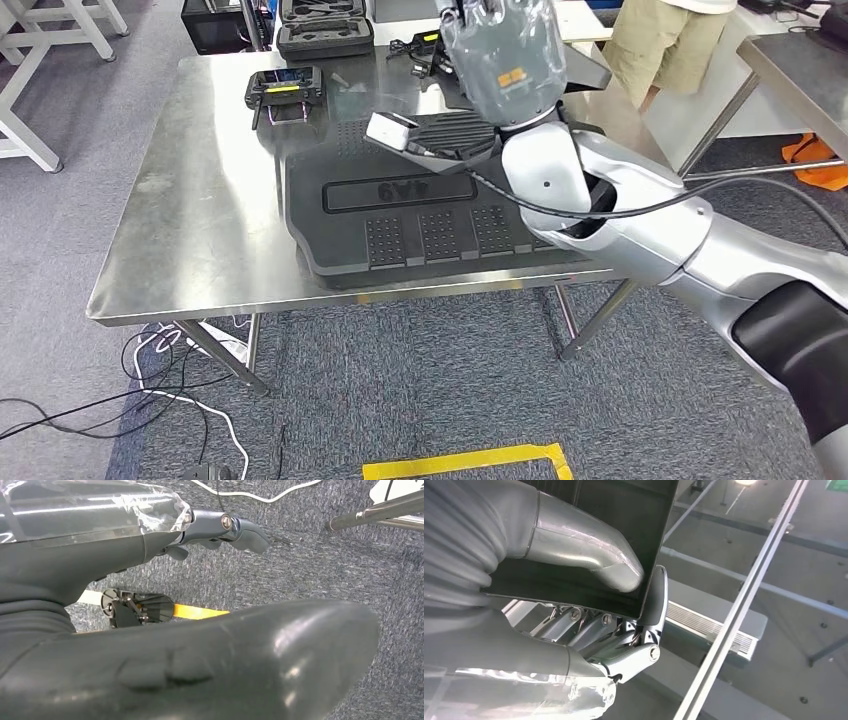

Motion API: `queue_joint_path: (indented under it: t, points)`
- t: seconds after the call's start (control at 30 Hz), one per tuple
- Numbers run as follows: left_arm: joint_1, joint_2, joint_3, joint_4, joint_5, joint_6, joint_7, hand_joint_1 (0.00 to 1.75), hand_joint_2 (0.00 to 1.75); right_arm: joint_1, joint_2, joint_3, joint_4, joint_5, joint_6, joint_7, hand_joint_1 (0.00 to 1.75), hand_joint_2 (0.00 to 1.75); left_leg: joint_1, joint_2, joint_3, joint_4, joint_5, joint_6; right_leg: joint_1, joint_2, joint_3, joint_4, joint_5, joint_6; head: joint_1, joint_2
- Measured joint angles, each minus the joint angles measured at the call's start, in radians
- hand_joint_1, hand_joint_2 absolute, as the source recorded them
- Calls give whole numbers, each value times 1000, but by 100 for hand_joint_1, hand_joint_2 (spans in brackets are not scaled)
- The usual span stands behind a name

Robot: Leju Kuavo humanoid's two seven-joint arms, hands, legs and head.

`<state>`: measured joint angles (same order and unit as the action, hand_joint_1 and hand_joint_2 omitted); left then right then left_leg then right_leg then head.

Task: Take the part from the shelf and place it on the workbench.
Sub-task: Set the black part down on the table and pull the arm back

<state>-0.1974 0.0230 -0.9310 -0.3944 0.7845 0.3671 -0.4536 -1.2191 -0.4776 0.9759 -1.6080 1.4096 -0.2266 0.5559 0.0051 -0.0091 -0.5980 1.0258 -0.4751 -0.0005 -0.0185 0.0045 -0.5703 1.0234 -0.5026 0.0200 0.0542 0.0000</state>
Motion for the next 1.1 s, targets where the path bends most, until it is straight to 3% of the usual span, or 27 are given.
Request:
queue_joint_path:
  t: [0.63, 0.9, 1.1]
  points:
    - [-5, -7, -11, -3, -7, -10, 4, 0, 0, 16, 28, 101, 89, 0, -103, 11, 175, 175, 0, 0, 0, 0, 0, 0, 0, 0, 1, 0, 0, 0, 0, 0]
    - [-5, -8, -16, -6, -5, -15, 5, 0, 0, 15, 29, 96, 105, 0, -104, 11, 175, 175, 0, 0, 1, 0, 0, 0, 0, 0, 1, 0, 0, 0, 0, 0]
    - [-4, -10, -18, -6, 5, -15, 4, 0, 0, 0, 29, 36, 105, 0, -128, 5, 175, 175, 0, 0, 0, 0, 0, 0, 0, 0, 0, 0, 0, 0, 0, 0]
